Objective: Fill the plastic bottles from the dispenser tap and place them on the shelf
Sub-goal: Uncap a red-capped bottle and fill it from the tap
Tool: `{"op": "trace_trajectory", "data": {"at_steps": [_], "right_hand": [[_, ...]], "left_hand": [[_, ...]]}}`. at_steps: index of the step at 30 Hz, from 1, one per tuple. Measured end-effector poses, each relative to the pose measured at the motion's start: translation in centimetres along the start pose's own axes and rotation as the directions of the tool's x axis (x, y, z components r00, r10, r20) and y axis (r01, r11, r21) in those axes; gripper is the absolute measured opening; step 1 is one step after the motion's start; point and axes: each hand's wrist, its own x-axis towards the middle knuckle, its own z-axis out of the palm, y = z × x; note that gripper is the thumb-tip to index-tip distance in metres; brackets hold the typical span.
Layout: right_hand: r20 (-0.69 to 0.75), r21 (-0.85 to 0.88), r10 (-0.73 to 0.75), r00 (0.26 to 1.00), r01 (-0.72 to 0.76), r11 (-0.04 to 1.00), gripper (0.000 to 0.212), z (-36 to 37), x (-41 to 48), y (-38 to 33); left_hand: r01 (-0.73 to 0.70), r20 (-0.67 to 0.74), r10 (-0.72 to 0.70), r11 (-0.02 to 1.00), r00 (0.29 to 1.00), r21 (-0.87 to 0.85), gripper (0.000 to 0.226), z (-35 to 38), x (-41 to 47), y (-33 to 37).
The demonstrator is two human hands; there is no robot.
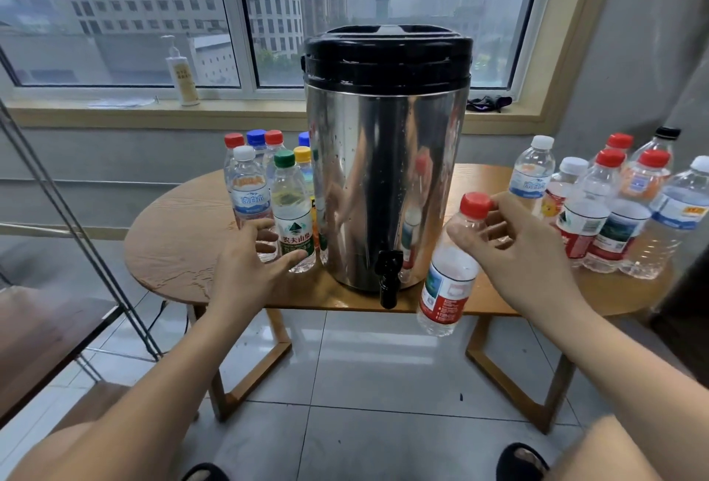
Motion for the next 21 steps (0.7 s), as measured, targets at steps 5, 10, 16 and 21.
{"op": "trace_trajectory", "data": {"at_steps": [5, 10, 16, 21], "right_hand": [[0.014, 0.024, -0.027, 1.0, 0.027, 0.999, 0.029, 1.5, -3.1, -1.0], [0.115, 0.041, 0.013, 0.993, -0.018, 0.999, 0.025, 5.4, -6.3, 0.9], [0.246, -0.062, 0.032, 0.969, -0.017, 0.998, 0.032, 9.9, -9.2, 4.2], [0.322, -0.067, -0.021, 0.947, 0.045, 0.997, 0.036, 12.0, -10.9, 4.9]], "left_hand": [[0.021, 0.099, -0.008, 0.992, 0.995, -0.123, 0.067, 0.0, -3.4, 2.1], [0.013, 0.188, 0.023, 0.981, 0.982, -0.191, 0.064, 1.4, -6.6, 3.7], [0.008, 0.318, 0.056, 0.98, 0.946, -0.198, 0.052, 3.5, -8.9, 4.1], [0.018, 0.426, 0.068, 0.981, 0.902, -0.195, 0.046, 5.1, -10.5, 4.1]]}}
